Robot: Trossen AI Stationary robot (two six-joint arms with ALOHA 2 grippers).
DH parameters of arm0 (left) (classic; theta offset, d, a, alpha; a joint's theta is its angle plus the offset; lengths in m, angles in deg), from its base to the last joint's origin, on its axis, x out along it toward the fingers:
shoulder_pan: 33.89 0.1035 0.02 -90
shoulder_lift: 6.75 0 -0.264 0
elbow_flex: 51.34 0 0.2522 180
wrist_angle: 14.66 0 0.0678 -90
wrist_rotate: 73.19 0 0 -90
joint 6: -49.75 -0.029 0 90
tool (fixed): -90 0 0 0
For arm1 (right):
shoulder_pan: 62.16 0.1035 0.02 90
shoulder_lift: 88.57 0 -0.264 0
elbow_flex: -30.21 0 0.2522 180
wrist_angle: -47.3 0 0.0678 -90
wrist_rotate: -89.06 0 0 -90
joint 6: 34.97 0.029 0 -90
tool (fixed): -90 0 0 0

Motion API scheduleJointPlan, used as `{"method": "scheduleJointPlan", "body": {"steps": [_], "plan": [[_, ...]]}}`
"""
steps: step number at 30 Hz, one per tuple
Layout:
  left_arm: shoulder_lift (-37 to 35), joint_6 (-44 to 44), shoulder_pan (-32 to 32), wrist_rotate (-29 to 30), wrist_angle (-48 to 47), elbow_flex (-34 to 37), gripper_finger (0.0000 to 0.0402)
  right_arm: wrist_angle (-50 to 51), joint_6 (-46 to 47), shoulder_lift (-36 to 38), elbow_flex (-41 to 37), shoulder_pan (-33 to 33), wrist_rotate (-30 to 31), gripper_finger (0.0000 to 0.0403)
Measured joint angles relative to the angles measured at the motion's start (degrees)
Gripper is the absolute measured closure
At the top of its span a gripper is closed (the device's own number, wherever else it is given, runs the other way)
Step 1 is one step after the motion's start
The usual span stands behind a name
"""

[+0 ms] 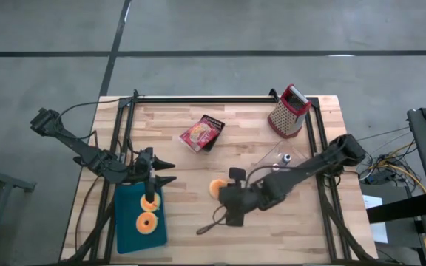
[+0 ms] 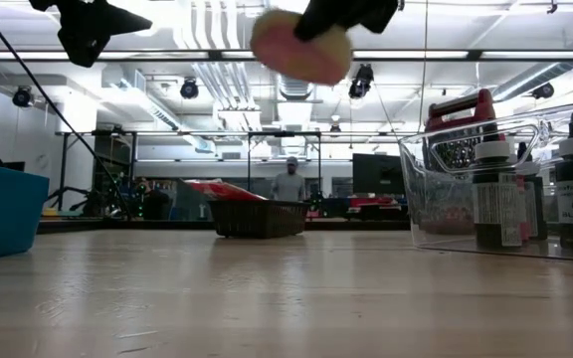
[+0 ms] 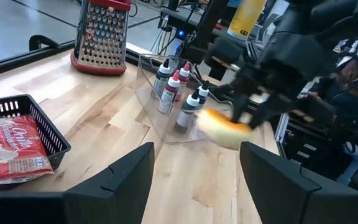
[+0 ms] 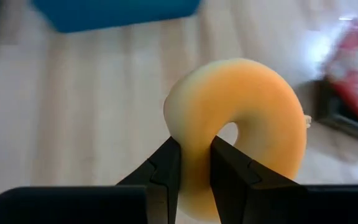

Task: Pick & Place Food Item
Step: Put the yellow donut into the blue bin

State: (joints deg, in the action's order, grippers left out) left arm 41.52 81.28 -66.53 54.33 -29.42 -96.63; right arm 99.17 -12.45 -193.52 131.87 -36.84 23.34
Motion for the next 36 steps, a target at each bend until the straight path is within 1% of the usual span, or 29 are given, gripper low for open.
{"method": "scheduleJointPlan", "body": {"steps": [2,4,6,18,20,24,26,32,34,36], "plan": [[-0.01,0.00,0.00,0.01,0.00,0.00,0.0158,-0.45,-0.02,0.65,0.00,0.79,-2.44,0.0335],[-0.01,-0.01,-0.01,0.01,0.02,0.00,0.0158,-1.82,-0.36,0.77,0.00,1.38,-3.41,0.0335],[0.00,0.01,0.00,0.01,-0.02,0.00,0.0158,-2.66,-1.17,0.77,0.00,1.93,-3.41,0.0335],[-0.02,-0.01,0.00,-0.27,-0.31,0.00,0.0158,-10.45,-15.59,0.74,-0.02,3.22,-3.20,0.0335],[0.00,0.00,-0.02,-0.29,-0.33,0.00,0.0158,-10.56,-15.93,0.74,-0.02,3.19,-1.22,0.0335],[-0.02,-0.01,-0.01,-0.47,-0.33,0.00,0.0158,-10.54,-14.82,0.74,-0.02,3.46,6.95,0.0335],[-0.02,0.00,0.00,-0.46,-0.33,0.00,0.0158,-10.49,-14.80,0.74,-0.02,3.79,8.81,0.0335],[-0.02,0.00,-0.02,-0.47,-0.33,0.00,0.0158,-10.75,-14.75,0.48,-0.02,5.34,10.56,0.0335],[-0.02,-0.01,0.00,-0.44,-0.33,0.00,0.0158,-11.47,-15.08,0.20,-0.02,5.85,10.01,0.0335],[-0.02,-0.01,0.00,-0.44,-0.33,0.00,0.0158,-13.02,-16.97,0.09,-0.02,6.03,7.90,0.0335]]}}
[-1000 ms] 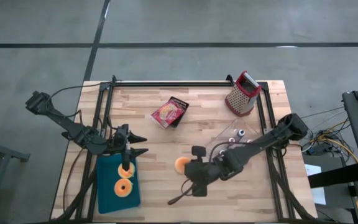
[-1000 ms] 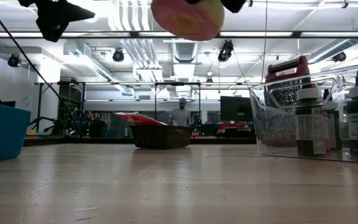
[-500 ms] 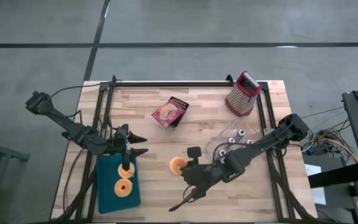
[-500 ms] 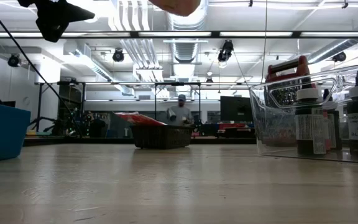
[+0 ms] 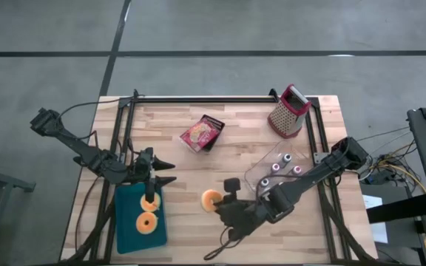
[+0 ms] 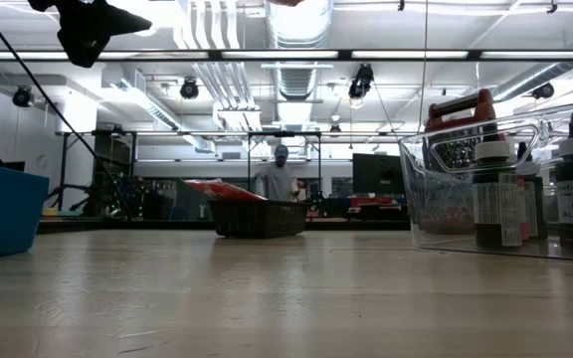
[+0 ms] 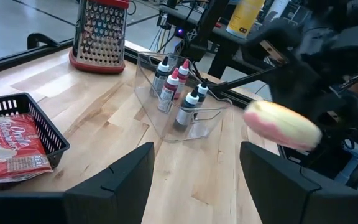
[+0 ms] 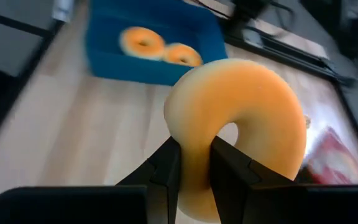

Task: Pick & Place Food Item
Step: Put the yellow donut into the blue bin

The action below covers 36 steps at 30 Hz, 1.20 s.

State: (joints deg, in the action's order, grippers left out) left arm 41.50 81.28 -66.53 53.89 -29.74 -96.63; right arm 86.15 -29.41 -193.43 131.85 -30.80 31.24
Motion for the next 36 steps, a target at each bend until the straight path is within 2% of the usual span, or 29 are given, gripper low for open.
{"method": "scheduleJointPlan", "body": {"steps": [5,9,12,16,19,22,25,30,32,34,36], "plan": [[0.00,-1.00,0.00,0.29,0.07,0.00,0.0158,-6.22,0.69,0.29,0.00,-0.25,-10.44,0.0335],[0.00,-2.93,0.00,0.44,0.73,0.00,0.0158,-11.18,5.30,0.55,0.00,-0.61,-10.42,0.0335],[0.00,-1.19,0.00,0.45,0.94,-0.01,0.0158,-10.74,4.67,0.55,-0.02,-0.71,-7.32,0.0335],[-0.04,-0.07,0.00,0.03,1.76,-0.15,0.0158,-12.99,9.12,0.55,-0.02,-0.61,-7.28,0.0335],[-0.04,-4.34,0.00,-0.08,1.76,-0.15,0.0158,-15.82,13.96,0.55,-0.02,-0.86,-9.64,0.0335],[-0.04,-11.74,0.00,-0.52,3.05,-0.15,0.0158,-17.56,14.48,0.55,-0.02,-1.37,-12.14,0.0335],[-0.04,-18.76,0.00,-6.04,4.21,-0.15,0.0158,-19.08,14.29,0.55,-0.02,-1.75,-15.77,0.0335],[-0.04,-39.24,-0.04,-22.57,4.83,-0.15,0.0158,-21.05,10.82,0.55,-0.02,-2.23,-23.54,0.0335],[-0.04,-46.39,-0.04,-27.52,4.83,-0.15,0.0158,-21.01,10.51,0.55,-0.02,-2.61,-26.10,0.0335],[-0.04,-50.95,-0.04,-29.78,4.89,-0.15,0.0158,-21.04,10.22,0.55,-0.05,-3.28,-29.02,0.0335],[-0.04,-51.94,-0.02,-30.25,5.49,-0.15,0.0158,-21.05,9.92,0.55,-0.29,-4.06,-31.58,0.0335]]}}
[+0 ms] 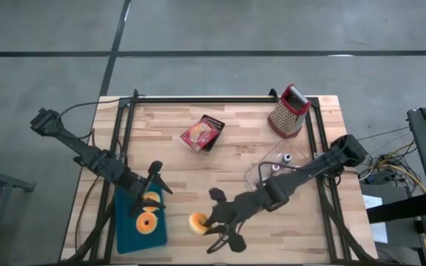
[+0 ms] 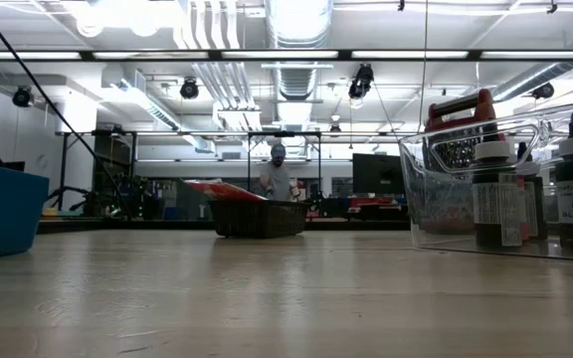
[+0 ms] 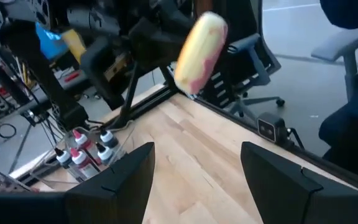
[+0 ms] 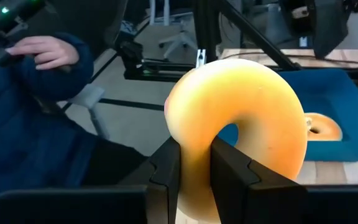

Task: Pick & Place Food Item
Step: Put the yellow donut into the blue bin

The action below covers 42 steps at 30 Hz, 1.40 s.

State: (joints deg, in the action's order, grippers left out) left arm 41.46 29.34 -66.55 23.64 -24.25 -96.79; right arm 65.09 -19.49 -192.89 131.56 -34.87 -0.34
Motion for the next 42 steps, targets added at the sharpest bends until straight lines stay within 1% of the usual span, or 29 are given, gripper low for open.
{"method": "scheduleJointPlan", "body": {"steps": [4,7,13,17,20,23,25,30,33,35,38,42], "plan": [[0.00,1.80,0.00,-0.02,0.62,0.00,0.0158,0.02,0.12,0.00,-0.19,-1.80,-1.85,0.0335],[0.00,3.23,0.00,-0.01,1.00,0.00,0.0158,-0.30,-0.02,0.00,-0.19,-3.32,-5.21,0.0335],[0.00,8.21,0.00,0.00,0.98,0.04,0.0158,0.04,-0.06,-0.69,-0.35,-6.13,-8.20,0.0335],[0.00,8.64,0.02,0.00,0.98,0.07,0.0158,-1.23,-0.04,-1.20,-0.39,-7.80,-11.43,0.0335],[0.00,7.15,0.02,0.04,1.00,0.09,0.0158,-4.28,-0.07,-1.99,-0.41,-9.00,-15.93,0.0335],[0.00,1.98,0.02,1.37,1.14,0.09,0.0158,-6.45,-0.08,-2.41,-0.41,-10.24,-19.71,0.0335],[0.00,0.42,0.02,2.17,1.50,0.09,0.0158,-6.64,-0.08,-2.50,-0.40,-11.14,-19.84,0.0335],[0.00,0.22,0.02,2.19,1.55,0.09,0.0158,-6.77,-1.33,-2.69,-0.41,-12.93,-20.07,0.0335],[0.00,-1.61,0.02,2.21,1.83,0.09,0.0158,-8.89,-2.18,-2.69,-0.41,-13.63,-21.50,0.0335],[0.00,-4.15,0.02,2.21,3.40,0.09,0.0158,-9.95,-2.32,-2.69,-0.41,-14.02,-23.03,0.0335],[0.00,-7.18,0.02,2.38,7.02,0.09,0.0158,-11.07,-2.50,-2.69,-0.41,-14.34,-23.15,0.0335],[0.00,-8.79,0.09,3.22,11.26,0.09,0.0158,-12.32,-3.39,-2.71,-0.41,-14.43,-23.17,0.0335]]}}
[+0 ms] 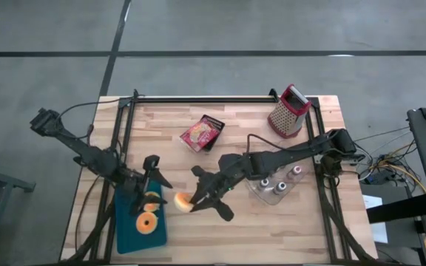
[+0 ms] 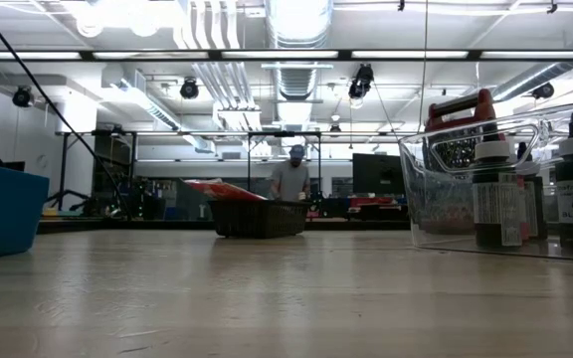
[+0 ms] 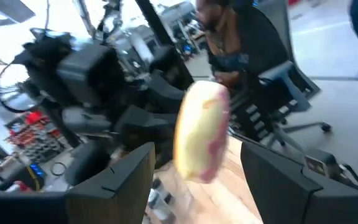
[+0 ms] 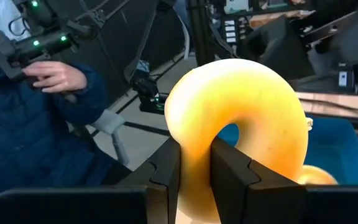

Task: Pick & Place Food Item
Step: Put the yellow donut into the blue bin

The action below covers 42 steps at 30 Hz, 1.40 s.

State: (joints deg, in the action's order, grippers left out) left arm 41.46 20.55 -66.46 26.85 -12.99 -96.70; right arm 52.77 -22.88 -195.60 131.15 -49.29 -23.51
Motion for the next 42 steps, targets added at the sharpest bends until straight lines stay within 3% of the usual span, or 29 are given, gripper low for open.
{"method": "scheduleJointPlan", "body": {"steps": [21,31,42], "plan": [[8.00,1.54,6.60,-3.33,6.87,0.01,0.0158,-0.95,-3.10,-0.04,0.00,-0.81,0.02,0.0335],[8.00,2.70,6.64,-14.29,7.23,0.00,0.0158,-0.98,-3.10,-0.04,-0.20,-0.76,0.00,0.0335],[8.00,2.61,6.75,-10.65,10.33,0.02,0.0158,-0.99,-3.12,-0.04,-0.21,-0.83,0.17,0.0335]]}}
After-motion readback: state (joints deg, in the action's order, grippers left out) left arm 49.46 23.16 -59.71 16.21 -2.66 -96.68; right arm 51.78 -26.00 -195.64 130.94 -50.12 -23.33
